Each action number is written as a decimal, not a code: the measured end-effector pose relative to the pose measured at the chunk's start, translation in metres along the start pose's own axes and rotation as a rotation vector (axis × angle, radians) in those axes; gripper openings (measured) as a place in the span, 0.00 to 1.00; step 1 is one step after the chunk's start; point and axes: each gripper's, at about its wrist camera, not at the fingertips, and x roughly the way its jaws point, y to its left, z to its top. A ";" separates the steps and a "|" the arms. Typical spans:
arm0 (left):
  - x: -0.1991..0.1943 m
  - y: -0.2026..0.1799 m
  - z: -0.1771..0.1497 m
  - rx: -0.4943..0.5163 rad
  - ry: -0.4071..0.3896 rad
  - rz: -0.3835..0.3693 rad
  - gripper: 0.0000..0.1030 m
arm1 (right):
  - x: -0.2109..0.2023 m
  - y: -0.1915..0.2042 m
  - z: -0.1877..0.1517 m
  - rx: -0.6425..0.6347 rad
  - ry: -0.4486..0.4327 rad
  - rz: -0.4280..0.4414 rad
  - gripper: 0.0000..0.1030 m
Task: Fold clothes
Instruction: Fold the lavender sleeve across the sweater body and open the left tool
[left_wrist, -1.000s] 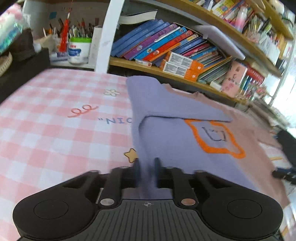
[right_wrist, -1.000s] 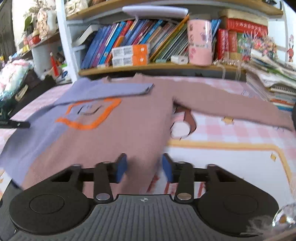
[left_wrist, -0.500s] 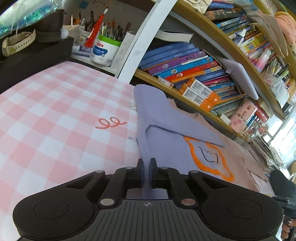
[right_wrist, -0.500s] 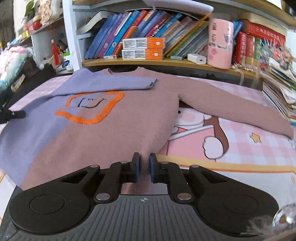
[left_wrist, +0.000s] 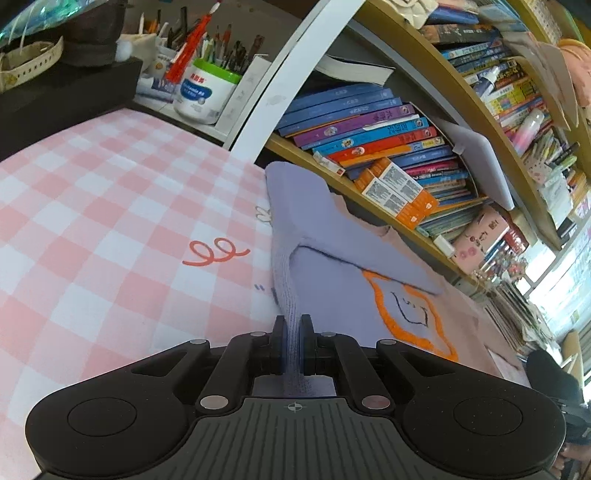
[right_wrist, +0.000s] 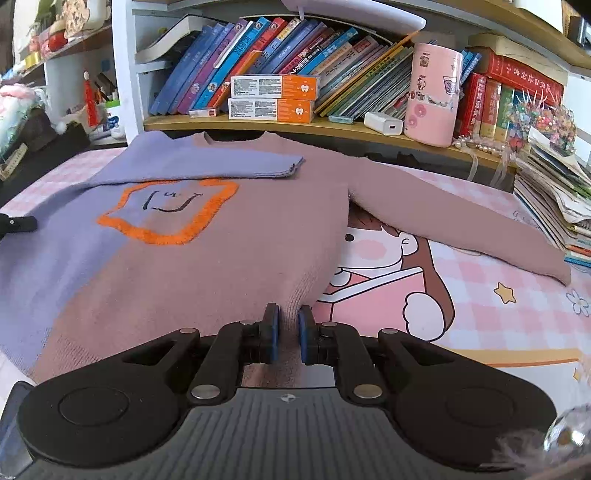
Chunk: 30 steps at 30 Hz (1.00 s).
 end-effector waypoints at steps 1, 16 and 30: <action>-0.002 0.000 -0.001 0.003 -0.005 -0.005 0.05 | -0.001 0.001 0.000 -0.001 0.002 -0.001 0.10; -0.011 0.003 -0.001 -0.003 -0.035 -0.008 0.05 | -0.016 -0.072 0.010 0.200 -0.042 -0.062 0.26; -0.015 0.006 0.001 -0.023 -0.060 0.034 0.44 | 0.015 -0.257 0.029 0.588 -0.008 -0.405 0.40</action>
